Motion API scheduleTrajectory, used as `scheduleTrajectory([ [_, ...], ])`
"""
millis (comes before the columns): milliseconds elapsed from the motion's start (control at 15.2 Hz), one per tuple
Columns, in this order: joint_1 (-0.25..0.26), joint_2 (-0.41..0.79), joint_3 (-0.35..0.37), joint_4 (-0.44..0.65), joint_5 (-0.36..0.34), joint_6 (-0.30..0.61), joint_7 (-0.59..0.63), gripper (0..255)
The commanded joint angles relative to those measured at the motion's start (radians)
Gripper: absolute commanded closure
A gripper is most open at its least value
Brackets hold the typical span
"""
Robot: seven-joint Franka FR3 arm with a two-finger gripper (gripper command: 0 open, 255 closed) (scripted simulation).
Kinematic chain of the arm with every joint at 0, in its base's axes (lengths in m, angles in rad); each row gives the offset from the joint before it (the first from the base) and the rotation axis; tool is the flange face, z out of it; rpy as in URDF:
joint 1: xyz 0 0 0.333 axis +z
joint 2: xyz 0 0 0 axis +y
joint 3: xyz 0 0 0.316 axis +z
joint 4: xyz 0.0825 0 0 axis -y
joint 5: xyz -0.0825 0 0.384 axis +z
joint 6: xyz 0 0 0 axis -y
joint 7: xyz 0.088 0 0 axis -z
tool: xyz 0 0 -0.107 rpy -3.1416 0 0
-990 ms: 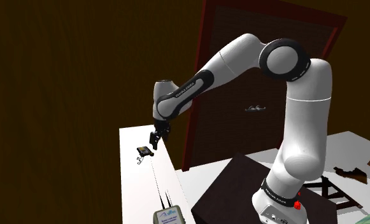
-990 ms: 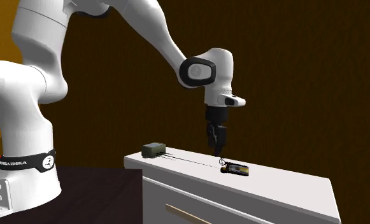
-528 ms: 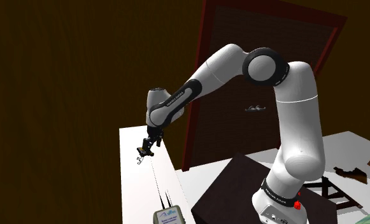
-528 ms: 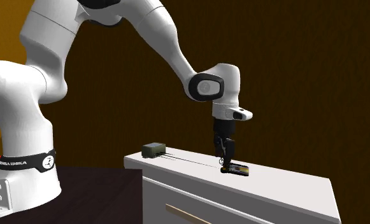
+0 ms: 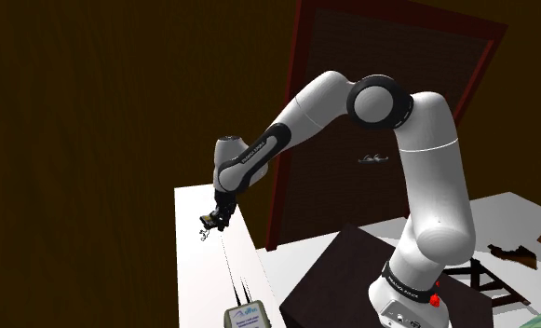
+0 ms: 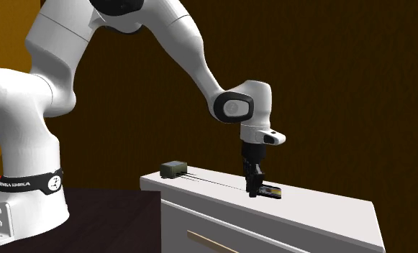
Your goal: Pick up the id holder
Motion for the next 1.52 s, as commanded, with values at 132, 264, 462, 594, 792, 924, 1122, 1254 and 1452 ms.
scheduleTrajectory([
  [132, 0.000, 0.000, 0.000, 0.000, 0.000, 0.000, 0.000, 255],
  [264, 0.000, 0.000, 0.000, 0.000, 0.000, 0.000, 0.000, 255],
  [462, -0.001, -0.009, 0.001, 0.000, 0.001, -0.009, 0.000, 255],
  [594, -0.002, -0.030, 0.002, -0.002, 0.003, -0.029, 0.000, 255],
  [792, -0.005, -0.061, 0.005, -0.002, 0.006, -0.059, 0.001, 255],
  [924, -0.006, -0.081, 0.006, 0.000, 0.008, -0.080, 0.001, 255],
  [1122, -0.008, -0.109, 0.008, 0.003, 0.011, -0.112, 0.002, 255],
  [1254, -0.009, -0.128, 0.009, 0.006, 0.013, -0.133, 0.002, 255],
  [1452, -0.010, -0.147, 0.011, 0.011, 0.015, -0.157, 0.002, 255],
])
